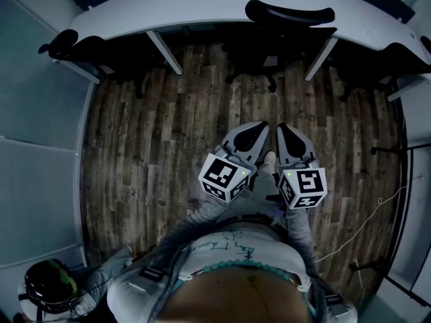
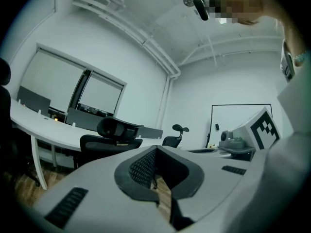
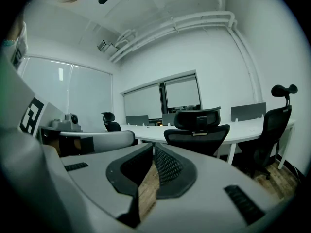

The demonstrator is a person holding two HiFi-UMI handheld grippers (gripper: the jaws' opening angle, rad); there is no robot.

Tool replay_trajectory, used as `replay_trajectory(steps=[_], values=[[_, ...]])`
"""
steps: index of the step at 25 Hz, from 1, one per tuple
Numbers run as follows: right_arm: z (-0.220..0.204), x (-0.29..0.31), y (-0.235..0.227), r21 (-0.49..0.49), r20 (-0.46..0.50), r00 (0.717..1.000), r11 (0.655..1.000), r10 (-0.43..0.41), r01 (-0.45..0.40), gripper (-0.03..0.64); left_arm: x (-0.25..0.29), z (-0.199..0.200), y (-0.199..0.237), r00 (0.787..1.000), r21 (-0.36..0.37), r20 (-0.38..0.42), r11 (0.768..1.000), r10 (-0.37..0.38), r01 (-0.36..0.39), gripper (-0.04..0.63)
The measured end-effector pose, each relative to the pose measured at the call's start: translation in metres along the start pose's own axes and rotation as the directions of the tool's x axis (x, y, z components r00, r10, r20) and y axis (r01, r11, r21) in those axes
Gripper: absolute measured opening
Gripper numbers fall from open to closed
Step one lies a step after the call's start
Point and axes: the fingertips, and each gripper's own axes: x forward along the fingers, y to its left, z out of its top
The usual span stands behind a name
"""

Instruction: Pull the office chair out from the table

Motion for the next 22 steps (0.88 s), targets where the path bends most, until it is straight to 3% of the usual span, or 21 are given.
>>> replay_trajectory(steps=[9,22], values=[[0.014,0.037,-0.021,-0.012,0.001,0.999,0.998,0.054,-0.054,0.026,0.036,0.005,0.022,1.000,-0.025,0.005,0.999,0.023,-0.023,0.011],[0.046,0.106,-0.085,-0.021,0.006,0.994,0.994,0.105,-0.105,0.026,0.123,0.024,0.060,0.998,-0.001,0.014,0.998,0.062,-0.062,0.011]])
